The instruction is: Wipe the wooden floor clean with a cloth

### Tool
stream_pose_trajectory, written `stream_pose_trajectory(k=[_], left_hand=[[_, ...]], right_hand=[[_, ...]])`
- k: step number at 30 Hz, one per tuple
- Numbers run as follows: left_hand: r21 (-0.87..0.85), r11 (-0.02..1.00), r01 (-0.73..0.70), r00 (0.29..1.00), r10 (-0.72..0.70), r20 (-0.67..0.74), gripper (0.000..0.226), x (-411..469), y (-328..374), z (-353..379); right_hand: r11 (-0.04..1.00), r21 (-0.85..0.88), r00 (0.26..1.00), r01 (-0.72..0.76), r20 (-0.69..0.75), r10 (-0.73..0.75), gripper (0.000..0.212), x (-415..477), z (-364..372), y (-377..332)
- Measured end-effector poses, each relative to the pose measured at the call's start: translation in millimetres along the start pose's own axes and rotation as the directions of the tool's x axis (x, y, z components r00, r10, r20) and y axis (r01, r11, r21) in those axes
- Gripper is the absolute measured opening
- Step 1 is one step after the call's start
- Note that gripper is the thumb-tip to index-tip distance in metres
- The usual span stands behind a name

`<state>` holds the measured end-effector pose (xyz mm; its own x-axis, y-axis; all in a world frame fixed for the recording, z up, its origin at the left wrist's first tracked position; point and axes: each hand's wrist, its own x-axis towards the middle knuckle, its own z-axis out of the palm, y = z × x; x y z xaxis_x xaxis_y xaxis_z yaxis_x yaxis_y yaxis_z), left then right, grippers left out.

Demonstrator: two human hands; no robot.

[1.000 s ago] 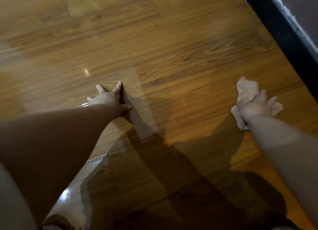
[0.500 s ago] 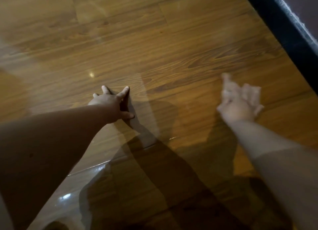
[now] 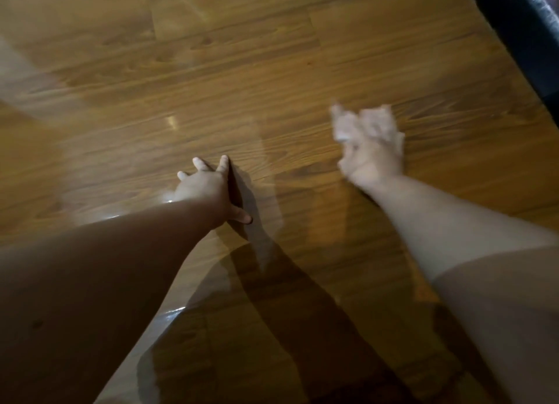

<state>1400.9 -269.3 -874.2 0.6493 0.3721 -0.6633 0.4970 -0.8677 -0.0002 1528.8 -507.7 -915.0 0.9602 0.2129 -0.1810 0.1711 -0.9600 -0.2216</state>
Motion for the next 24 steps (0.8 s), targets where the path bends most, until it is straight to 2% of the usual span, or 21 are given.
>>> stream_pose_trajectory(k=[1, 2, 3, 4, 5, 6, 7, 8, 9, 10, 11, 13, 15, 16, 17, 18, 19, 21, 22, 23, 24], left_hand=[[0.005, 1.000, -0.002, 1.000, 0.002, 0.003, 0.138, -1.2, 2.6, 0.3], [0.014, 1.000, -0.010, 1.000, 0.010, 0.003, 0.138, -1.5, 4.8, 1.5], [0.002, 1.000, 0.009, 1.000, -0.009, -0.004, 0.137, 2.5, -2.3, -1.5], [0.003, 1.000, 0.009, 1.000, -0.009, -0.003, 0.137, 0.9, -1.1, -1.6], [0.012, 1.000, 0.005, 1.000, -0.006, 0.002, 0.137, -0.6, -0.8, -0.5], [0.009, 1.000, 0.008, 1.000, -0.008, 0.009, 0.136, 0.1, -0.7, -0.8], [0.008, 1.000, 0.005, 1.000, -0.005, 0.016, 0.136, -1.0, 0.3, 0.0], [0.013, 1.000, 0.004, 1.000, -0.004, 0.020, 0.136, -3.3, 2.6, 2.0], [0.015, 1.000, -0.002, 1.000, 0.002, 0.011, 0.135, -0.8, 3.3, -3.0], [0.013, 1.000, -0.005, 1.000, 0.005, 0.018, 0.135, -0.8, 4.5, -3.8], [0.010, 1.000, -0.006, 1.000, 0.006, 0.017, 0.135, 0.1, 6.7, -5.2], [0.020, 1.000, -0.005, 1.000, 0.005, 0.000, 0.134, 3.6, 1.3, -9.1], [0.027, 1.000, -0.007, 1.000, 0.007, 0.009, 0.134, 2.7, -1.8, -7.6], [0.035, 0.999, 0.000, 1.000, 0.000, 0.006, 0.134, 5.3, -3.4, -8.5], [0.038, 0.999, 0.004, 1.000, -0.004, 0.003, 0.134, 8.1, -6.0, -8.9], [0.026, 1.000, -0.001, 1.000, 0.001, -0.007, 0.134, 5.8, -5.1, -8.7], [0.024, 1.000, 0.007, 1.000, -0.006, -0.017, 0.134, 9.4, -8.3, -10.0], [0.002, 1.000, -0.006, 1.000, 0.006, -0.019, 0.132, 6.0, -6.2, -6.9], [0.000, 1.000, -0.007, 1.000, 0.007, -0.030, 0.130, 8.7, -9.0, -7.6], [-0.003, 1.000, -0.007, 0.999, 0.007, -0.041, 0.125, 11.0, -11.0, -7.2], [0.008, 1.000, -0.025, 0.998, 0.025, -0.051, 0.119, -1.1, -5.5, 2.4]], right_hand=[[0.975, 0.056, 0.976, -0.213, -0.021, 0.215, 0.055, 4.4, -6.7, 13.9], [0.909, 0.148, 0.919, -0.389, -0.007, 0.394, 0.054, 6.8, -11.9, 17.7], [0.866, 0.196, 0.885, -0.460, 0.023, 0.465, 0.053, 15.8, -9.5, -2.0], [0.880, 0.169, 0.894, -0.444, 0.029, 0.446, 0.053, 13.1, -6.6, -18.4], [0.937, 0.104, 0.943, -0.334, 0.038, 0.332, 0.053, 7.2, 0.1, -38.5], [0.990, 0.061, 0.990, -0.126, 0.071, 0.122, 0.052, 0.3, 7.8, -60.1], [0.992, 0.062, 0.986, 0.107, 0.125, -0.114, 0.051, -11.6, 14.4, -78.2], [0.948, 0.093, 0.931, 0.304, 0.184, -0.316, 0.050, -24.2, 20.9, -89.4], [0.891, 0.107, 0.862, 0.442, 0.224, -0.454, 0.049, -24.4, 23.8, -96.6], [0.855, 0.105, 0.819, 0.508, 0.249, -0.517, 0.049, -20.5, 20.0, -92.3], [0.852, 0.068, 0.816, 0.519, 0.256, -0.518, 0.050, -11.6, 12.5, -80.8], [0.924, -0.033, 0.909, 0.381, 0.196, -0.368, 0.053, 7.9, 7.8, -46.9], [0.995, -0.096, 0.993, 0.032, 0.120, -0.020, 0.057, 16.8, -4.9, 9.1], [0.979, -0.035, 0.974, -0.200, 0.104, 0.202, 0.061, 20.8, -14.1, 30.4], [0.919, 0.054, 0.916, -0.391, 0.117, 0.383, 0.063, 19.9, -19.7, 41.5], [0.853, 0.120, 0.861, -0.507, 0.124, 0.494, 0.060, 11.2, -26.3, 42.0], [0.853, 0.127, 0.862, -0.507, 0.107, 0.496, 0.057, 4.4, -20.2, 28.3], [0.967, 0.044, 0.964, -0.251, 0.102, 0.245, 0.057, -36.8, -6.0, -2.7], [0.998, 0.049, 0.991, -0.031, 0.133, 0.024, 0.058, -57.2, 5.7, -26.7], [0.980, 0.087, 0.964, 0.179, 0.181, -0.192, 0.058, -78.8, 17.8, -46.4], [0.929, 0.101, 0.898, 0.357, 0.237, -0.371, 0.057, -112.6, 21.5, -46.9]])
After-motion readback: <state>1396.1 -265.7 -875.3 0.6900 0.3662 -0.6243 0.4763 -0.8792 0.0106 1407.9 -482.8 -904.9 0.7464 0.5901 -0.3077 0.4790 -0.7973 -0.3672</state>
